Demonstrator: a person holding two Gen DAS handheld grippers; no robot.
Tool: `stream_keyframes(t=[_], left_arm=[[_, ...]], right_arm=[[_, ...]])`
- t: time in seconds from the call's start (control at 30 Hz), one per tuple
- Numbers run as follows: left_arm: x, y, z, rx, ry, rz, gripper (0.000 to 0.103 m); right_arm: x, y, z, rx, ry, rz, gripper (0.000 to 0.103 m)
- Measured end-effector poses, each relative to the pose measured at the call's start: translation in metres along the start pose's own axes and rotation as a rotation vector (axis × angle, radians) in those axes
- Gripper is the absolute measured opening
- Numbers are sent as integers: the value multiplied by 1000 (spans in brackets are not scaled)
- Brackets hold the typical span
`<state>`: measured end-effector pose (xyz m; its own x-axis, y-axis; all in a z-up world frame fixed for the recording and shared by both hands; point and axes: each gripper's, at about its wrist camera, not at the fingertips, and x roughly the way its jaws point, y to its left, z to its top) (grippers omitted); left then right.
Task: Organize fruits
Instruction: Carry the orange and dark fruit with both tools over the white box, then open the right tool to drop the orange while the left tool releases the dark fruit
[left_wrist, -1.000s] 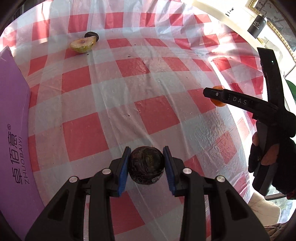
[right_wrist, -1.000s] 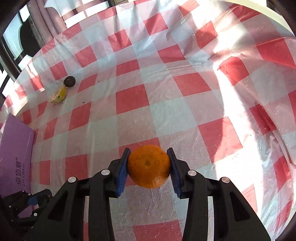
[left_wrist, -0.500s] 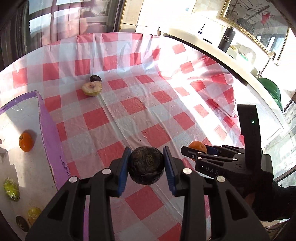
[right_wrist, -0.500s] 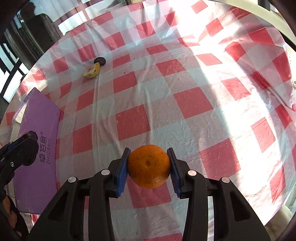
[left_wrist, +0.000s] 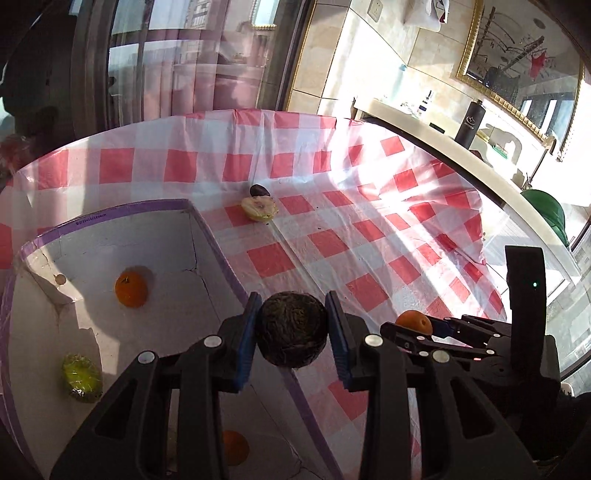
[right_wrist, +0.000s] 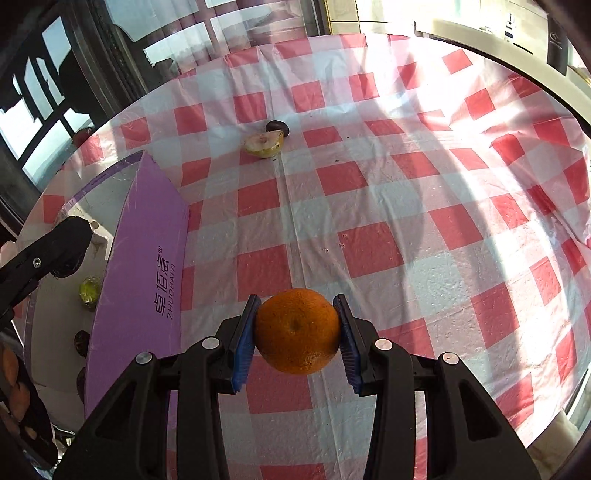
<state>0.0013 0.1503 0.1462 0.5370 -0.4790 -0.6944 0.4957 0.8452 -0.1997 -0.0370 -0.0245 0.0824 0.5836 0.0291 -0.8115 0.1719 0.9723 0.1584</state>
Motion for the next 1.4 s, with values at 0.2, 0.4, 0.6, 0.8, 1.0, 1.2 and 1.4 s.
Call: stream_keyframes(t=[0.2,0.4,0.6,0.8,1.0,1.2,1.4], left_arm=[[-10,53,-10,-61,38,167,35],[-16,92,-25,-123,87,271,35],[-20,113,-40,-145,126,342,35],[-21,128,-45,-175,141,369,36],[-16,136,-48,-228,176,355,36],[-15,142,-51,-267,185,346,36],[-16,145,-51,-289,188,357,59]], right_arm=[[-15,73,7,-202,-64,74,40],[-17,133,-7,-444,-69,128,40],[-3,165,-27,-575,-16,183,40],[16,183,-39,-654,39,188,40],[27,189,-36,-669,45,157,40],[33,190,-31,-648,43,136,41],[37,191,-32,-648,43,125,44]])
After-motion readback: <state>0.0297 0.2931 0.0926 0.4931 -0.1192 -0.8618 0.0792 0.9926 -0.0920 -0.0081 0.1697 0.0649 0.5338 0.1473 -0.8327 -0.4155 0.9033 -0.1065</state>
